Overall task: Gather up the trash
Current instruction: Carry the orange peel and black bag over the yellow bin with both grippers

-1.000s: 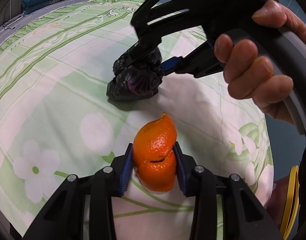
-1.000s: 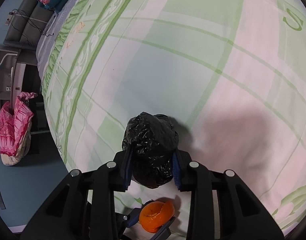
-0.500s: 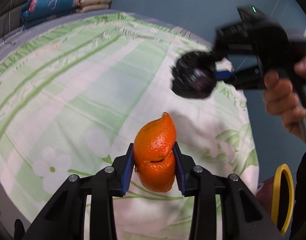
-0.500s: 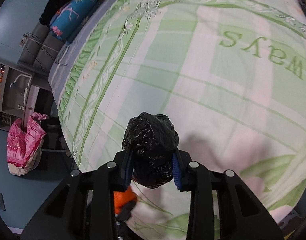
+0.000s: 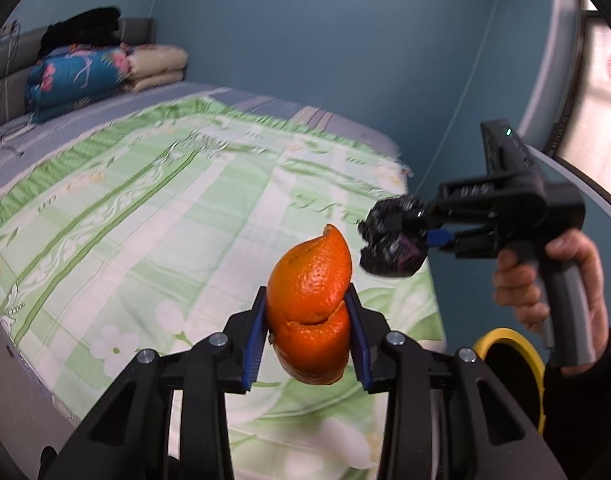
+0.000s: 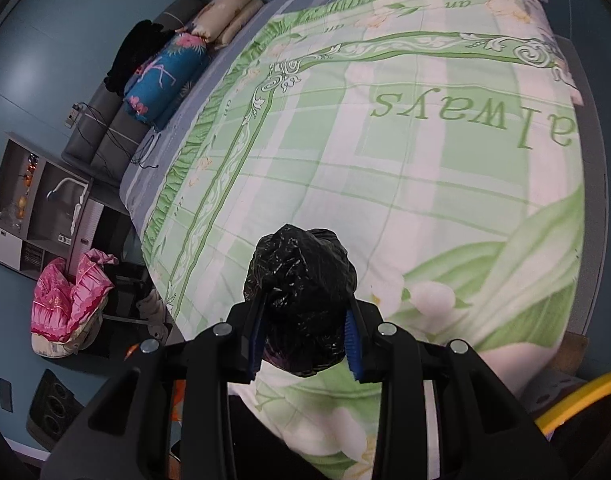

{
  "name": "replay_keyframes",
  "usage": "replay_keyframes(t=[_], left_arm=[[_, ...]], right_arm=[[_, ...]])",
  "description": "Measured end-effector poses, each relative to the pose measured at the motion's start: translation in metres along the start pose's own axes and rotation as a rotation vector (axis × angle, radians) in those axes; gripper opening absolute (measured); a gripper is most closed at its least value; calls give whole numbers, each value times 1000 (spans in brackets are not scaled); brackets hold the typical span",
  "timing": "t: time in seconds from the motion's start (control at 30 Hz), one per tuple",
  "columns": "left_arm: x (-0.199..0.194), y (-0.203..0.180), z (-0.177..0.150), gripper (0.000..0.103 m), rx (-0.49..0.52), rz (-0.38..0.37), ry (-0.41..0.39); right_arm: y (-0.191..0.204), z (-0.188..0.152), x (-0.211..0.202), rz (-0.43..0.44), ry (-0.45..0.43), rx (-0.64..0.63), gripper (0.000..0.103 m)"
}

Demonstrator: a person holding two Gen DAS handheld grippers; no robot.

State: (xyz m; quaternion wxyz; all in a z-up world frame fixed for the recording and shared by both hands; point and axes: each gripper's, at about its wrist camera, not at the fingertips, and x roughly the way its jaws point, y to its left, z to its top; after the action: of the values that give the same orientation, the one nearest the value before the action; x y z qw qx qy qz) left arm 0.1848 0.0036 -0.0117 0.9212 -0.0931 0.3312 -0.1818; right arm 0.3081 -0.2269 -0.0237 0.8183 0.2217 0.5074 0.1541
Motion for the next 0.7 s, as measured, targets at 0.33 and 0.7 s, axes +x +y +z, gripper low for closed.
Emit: replay_keyframes(t=[0.33, 0.7], left_arm=[[-46, -50, -1, 34, 83, -68, -69], [-79, -102, -7, 34, 169, -137, -129]], right_arm=[[-29, -67, -61, 45, -95, 35, 31], [-60, -129, -132, -31, -248, 51, 31]])
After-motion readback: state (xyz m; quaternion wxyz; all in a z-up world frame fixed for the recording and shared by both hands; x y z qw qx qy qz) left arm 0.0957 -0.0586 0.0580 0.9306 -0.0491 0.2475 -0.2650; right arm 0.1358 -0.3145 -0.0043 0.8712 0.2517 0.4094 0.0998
